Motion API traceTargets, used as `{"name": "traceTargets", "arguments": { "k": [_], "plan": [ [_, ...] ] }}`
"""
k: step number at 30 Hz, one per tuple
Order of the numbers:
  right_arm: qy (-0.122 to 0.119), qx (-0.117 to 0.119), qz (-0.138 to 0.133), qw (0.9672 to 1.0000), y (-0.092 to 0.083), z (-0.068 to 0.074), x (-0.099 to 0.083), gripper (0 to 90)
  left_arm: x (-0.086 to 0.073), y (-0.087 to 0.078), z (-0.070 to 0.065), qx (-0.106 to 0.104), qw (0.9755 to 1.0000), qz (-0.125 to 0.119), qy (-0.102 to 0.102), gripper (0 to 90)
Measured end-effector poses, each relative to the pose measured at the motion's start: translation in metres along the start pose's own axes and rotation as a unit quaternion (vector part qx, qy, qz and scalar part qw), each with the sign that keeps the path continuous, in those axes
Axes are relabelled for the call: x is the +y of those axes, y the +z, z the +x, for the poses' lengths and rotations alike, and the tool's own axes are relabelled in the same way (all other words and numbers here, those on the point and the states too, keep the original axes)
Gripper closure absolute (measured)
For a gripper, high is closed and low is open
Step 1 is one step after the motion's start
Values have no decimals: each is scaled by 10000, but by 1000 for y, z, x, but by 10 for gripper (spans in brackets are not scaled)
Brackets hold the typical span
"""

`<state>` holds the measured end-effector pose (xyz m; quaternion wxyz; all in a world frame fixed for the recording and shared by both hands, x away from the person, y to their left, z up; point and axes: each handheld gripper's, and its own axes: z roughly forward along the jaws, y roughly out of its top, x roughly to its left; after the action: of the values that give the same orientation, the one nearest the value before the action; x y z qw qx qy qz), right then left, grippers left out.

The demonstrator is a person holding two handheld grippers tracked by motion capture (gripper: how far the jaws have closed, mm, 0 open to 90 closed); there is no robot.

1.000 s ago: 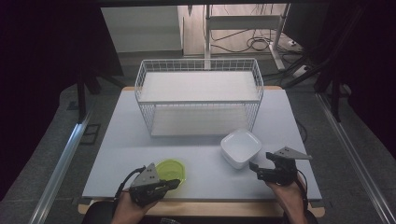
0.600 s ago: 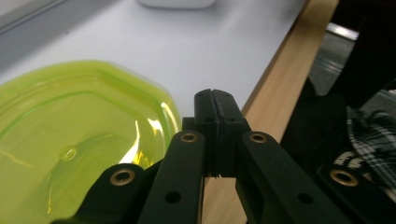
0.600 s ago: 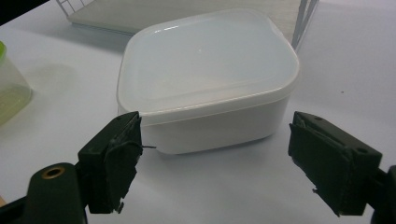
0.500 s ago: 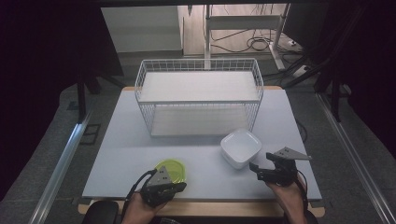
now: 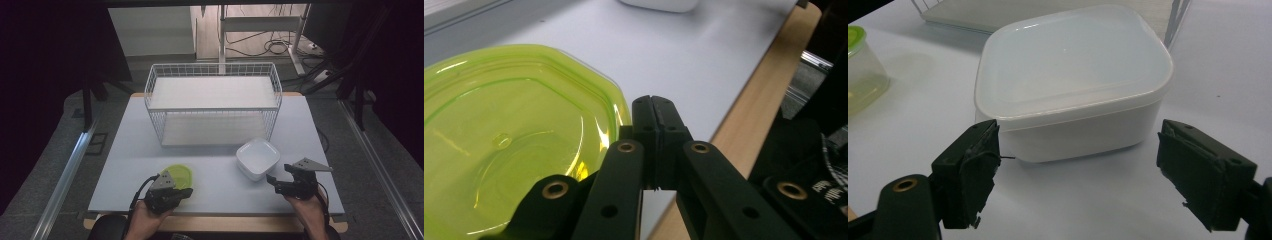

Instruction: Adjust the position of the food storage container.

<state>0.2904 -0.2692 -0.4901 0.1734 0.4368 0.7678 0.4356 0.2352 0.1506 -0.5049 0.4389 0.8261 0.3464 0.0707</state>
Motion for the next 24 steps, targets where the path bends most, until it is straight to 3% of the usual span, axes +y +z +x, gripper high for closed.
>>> {"name": "traceTargets", "arguments": {
  "k": [11,16,24],
  "plan": [
    [20,75,44,10000,2,2,0,182,-2,-11,31,398,9990,-38,-209,898],
    [31,104,45,9999,2,3,0,184,-3,-14,42,530,9984,-25,-209,898],
    [11,123,67,9999,3,3,0,185,-5,-20,63,774,9963,-86,-353,898]
  ]
}}
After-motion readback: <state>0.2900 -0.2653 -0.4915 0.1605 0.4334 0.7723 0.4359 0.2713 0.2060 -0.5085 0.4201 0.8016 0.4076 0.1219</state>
